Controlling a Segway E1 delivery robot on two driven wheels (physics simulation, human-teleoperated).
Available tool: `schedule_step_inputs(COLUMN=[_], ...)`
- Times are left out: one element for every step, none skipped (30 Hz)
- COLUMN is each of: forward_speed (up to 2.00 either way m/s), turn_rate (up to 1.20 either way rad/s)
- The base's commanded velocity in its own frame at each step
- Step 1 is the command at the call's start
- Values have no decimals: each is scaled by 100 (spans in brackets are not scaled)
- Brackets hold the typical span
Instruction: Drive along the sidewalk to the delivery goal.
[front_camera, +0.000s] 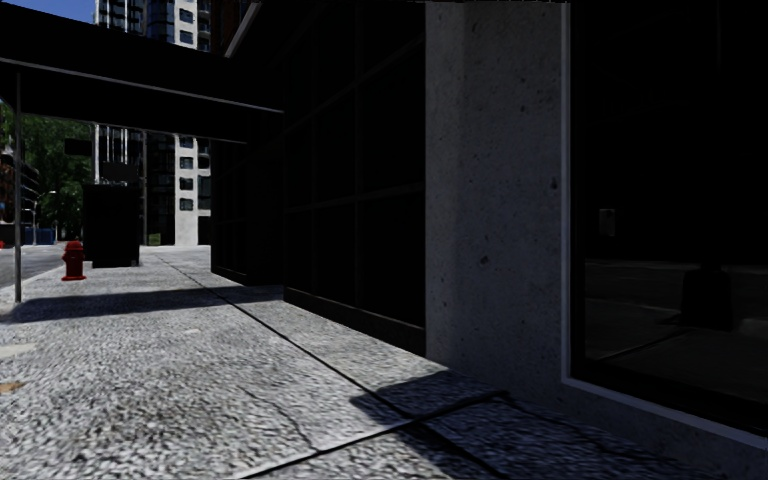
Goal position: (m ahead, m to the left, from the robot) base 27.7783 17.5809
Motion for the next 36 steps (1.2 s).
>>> schedule_step_inputs(forward_speed=[133,133,133,133,133,133,133,134,134,137,137,143,149,149,157,200,200,200,200,200,200,200,200,200,200,200,200,200,200,200,200,200,200,200,200,200], turn_rate=[74,74,74,74,74,74,74,74,74,74,74,74,74,74,73,72,72,72,72,0,0,0,0,0,0,0,0,0,0,0,0,0,0,0,0,0])
